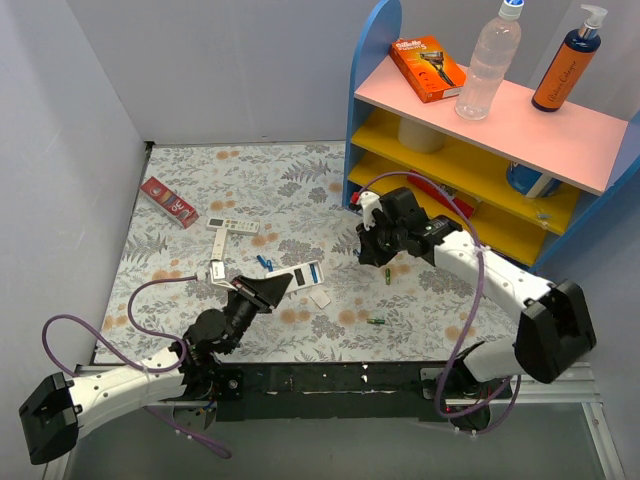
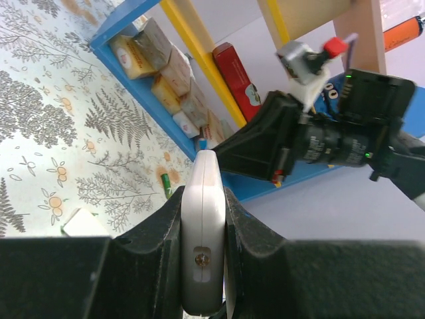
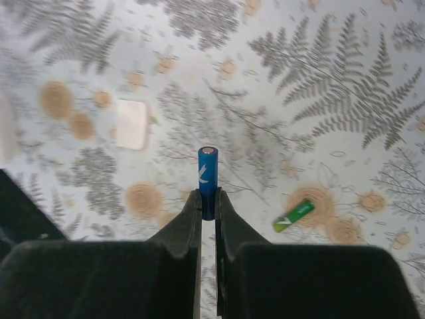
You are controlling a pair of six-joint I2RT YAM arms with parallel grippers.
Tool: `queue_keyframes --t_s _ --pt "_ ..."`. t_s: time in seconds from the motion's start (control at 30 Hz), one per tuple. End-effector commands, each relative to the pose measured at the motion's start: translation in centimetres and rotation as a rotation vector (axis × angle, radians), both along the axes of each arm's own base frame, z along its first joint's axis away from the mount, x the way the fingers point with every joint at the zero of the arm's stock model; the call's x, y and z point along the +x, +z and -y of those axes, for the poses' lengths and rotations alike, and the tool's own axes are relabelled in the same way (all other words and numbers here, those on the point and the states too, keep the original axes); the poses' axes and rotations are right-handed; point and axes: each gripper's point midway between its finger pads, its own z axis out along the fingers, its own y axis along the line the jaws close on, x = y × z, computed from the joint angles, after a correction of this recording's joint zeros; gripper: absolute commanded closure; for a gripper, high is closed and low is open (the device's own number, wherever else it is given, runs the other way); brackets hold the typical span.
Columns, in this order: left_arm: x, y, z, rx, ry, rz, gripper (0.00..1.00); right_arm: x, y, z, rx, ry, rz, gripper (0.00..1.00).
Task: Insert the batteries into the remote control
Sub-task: Pick up the battery from the center of the board, then load the battery into the remote control.
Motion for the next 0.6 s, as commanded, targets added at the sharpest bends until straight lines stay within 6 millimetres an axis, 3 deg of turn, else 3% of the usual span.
queue_keyframes --t_s 0.0,0.17,0.3,0.33,0.57 --pt "-0.4 0.1 0.2 -0.054 -0.025 0.010 1.00 -3.1 5.4 -3.6 0.228 0.016 -0.040 0.99" --pt "-0.6 0.4 0.4 -0.083 -0.036 0.008 1.00 -6.1 9.3 -6.1 0.334 0.071 -0.030 0.99" --pt "-0.6 0.6 0.5 -0.101 -0.043 0.002 1.00 -7.9 10.3 -7.6 0.332 0.083 -0.064 0.99" --pt "-0.6 0.6 0.6 -0.104 -0.047 -0.001 1.00 -8.6 10.0 -8.0 0.318 0.093 -0.080 0.99" --pt "-0.7 1.0 0.9 -0.122 -0.060 0.007 1.00 -8.3 9.2 -8.3 0.250 0.006 -0.121 0.99"
